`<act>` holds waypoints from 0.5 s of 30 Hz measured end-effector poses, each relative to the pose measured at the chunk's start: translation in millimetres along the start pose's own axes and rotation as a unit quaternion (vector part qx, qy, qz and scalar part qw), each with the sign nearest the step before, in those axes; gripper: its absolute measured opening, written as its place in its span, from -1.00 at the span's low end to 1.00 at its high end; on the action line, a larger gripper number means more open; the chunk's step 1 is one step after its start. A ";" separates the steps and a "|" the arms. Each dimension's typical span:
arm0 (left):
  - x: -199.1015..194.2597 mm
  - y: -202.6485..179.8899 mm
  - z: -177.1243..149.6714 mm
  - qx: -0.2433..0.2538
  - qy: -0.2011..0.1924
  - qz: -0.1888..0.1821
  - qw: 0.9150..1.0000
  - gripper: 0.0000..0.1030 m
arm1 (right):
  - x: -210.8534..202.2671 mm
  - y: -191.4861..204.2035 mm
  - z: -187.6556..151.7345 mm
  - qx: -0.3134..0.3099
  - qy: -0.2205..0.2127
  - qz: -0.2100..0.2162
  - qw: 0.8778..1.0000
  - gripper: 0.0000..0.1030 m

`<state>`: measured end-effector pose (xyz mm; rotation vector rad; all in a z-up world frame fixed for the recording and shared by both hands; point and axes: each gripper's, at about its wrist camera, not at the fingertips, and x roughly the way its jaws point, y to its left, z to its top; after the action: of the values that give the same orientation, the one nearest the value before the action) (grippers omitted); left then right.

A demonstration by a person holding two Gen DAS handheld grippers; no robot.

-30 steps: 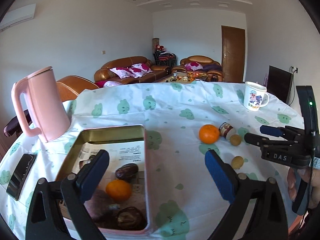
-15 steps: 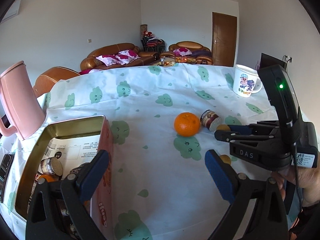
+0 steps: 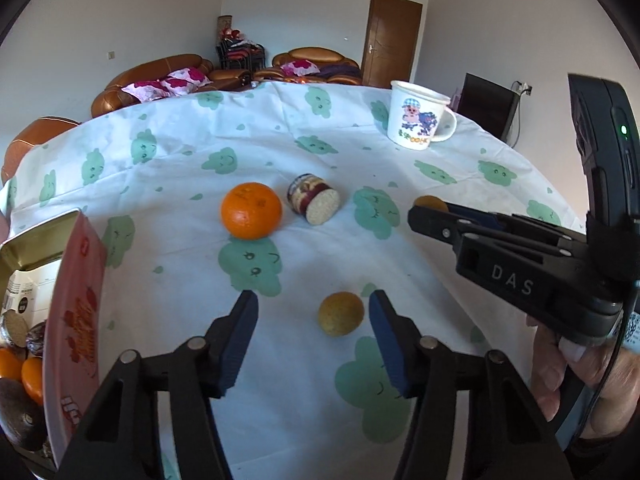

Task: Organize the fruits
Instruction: 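Move both tools back to the fruits on the cloth and grasp small yellow fruits, then carry a yellow fruit with the left tool while the right tool carries another yellow fruit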

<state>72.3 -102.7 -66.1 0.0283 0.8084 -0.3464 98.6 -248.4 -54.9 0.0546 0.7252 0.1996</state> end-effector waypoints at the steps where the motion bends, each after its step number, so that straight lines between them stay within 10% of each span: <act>1: 4.2 -1.2 0.8 -0.002 0.009 -0.004 1.000 0.06 | -0.2 1.8 0.0 -0.004 0.000 0.000 1.000 -0.46; 4: 13.4 -5.0 2.5 0.000 0.028 -0.018 0.999 -0.45 | 1.0 2.8 0.3 -0.008 0.002 0.003 1.000 -0.46; 15: 3.6 10.2 2.8 -0.042 -0.002 -0.018 0.999 -0.47 | -6.6 9.0 -1.6 -0.025 -0.020 0.028 0.999 -0.46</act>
<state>79.8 -94.6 -67.8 -0.0659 0.8196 -0.3464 91.2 -240.9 -50.7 0.0308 0.6789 0.2703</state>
